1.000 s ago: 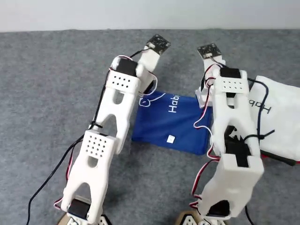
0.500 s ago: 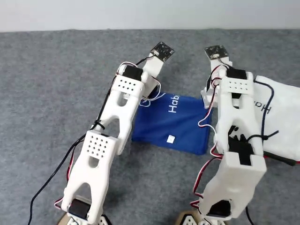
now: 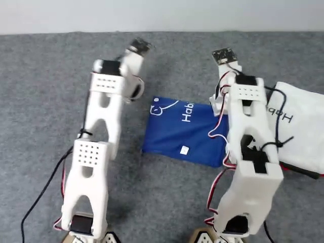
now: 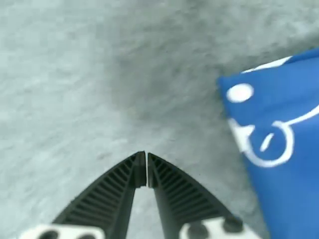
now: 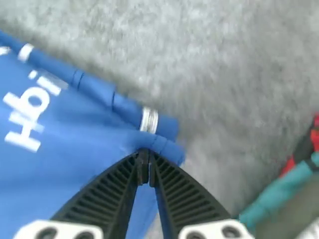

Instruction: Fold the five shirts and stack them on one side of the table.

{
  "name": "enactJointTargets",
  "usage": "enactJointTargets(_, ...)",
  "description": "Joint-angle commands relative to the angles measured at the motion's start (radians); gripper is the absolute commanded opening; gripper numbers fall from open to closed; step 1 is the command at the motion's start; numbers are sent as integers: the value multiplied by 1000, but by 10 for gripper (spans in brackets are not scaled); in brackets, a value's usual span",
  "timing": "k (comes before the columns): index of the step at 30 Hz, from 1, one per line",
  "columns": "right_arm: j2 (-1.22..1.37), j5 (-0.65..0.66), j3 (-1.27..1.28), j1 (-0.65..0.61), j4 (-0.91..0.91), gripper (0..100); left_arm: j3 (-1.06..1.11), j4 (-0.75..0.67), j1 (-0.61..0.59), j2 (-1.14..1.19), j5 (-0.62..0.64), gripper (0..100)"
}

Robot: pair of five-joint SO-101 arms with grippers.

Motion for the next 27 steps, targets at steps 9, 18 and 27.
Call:
enactJointTargets(9, -28, -8, -121, -31, 105, 9, -5, 40, -158, -318, 3, 14)
enactJointTargets(18, -108, -28, -141, -28, 403, 12, 363, 38, -252, -629, 3, 14)
enactJointTargets(27, -90, -262, -109, -104, 467, 292, 588, 38, -353, -809, 2, 14)
